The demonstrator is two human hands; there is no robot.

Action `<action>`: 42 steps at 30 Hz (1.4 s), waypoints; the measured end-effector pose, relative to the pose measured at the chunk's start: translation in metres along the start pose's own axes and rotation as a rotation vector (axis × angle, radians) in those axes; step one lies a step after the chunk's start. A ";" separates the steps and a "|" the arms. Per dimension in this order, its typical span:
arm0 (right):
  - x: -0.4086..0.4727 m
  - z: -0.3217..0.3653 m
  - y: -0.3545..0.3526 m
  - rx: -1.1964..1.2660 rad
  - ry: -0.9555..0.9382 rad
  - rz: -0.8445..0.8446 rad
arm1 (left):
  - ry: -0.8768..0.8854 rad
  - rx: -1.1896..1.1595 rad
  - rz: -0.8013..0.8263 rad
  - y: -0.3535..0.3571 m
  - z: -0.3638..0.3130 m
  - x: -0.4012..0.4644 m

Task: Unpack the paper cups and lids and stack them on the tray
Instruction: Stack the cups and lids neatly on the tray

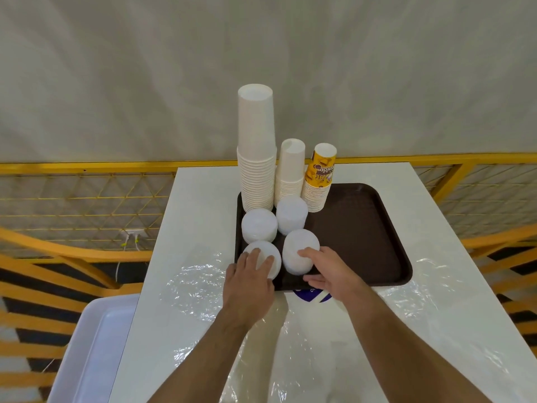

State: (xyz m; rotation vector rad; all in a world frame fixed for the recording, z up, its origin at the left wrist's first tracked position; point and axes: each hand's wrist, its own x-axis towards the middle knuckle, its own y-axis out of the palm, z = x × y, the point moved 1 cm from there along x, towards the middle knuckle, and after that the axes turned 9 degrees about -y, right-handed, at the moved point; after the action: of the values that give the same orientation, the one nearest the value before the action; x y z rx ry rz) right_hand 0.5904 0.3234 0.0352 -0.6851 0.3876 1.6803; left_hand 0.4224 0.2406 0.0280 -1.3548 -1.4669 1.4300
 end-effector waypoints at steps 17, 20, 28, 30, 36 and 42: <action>0.014 0.013 0.019 0.199 0.025 -0.052 | -0.045 -0.074 -0.104 -0.023 0.007 0.038; 0.016 0.012 0.021 0.201 0.027 -0.049 | -0.018 -0.034 -0.033 -0.030 0.006 0.059; 0.018 0.012 0.020 0.208 0.027 -0.035 | 0.053 0.044 0.180 -0.026 0.006 0.081; 0.016 0.016 0.017 0.181 0.031 -0.049 | 0.050 0.043 0.181 -0.024 0.007 0.082; 0.030 0.047 0.000 0.040 -0.107 -0.164 | 0.044 -0.067 0.086 -0.034 0.001 0.083; 0.055 0.075 0.010 -0.049 -0.163 -0.078 | 0.065 -0.159 0.035 -0.040 -0.015 0.075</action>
State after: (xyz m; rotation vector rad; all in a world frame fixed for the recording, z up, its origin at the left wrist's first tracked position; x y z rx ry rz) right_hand 0.5582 0.4081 0.0570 -0.5870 0.2024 1.6620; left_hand 0.4103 0.3221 0.0545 -1.5158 -1.5481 1.3009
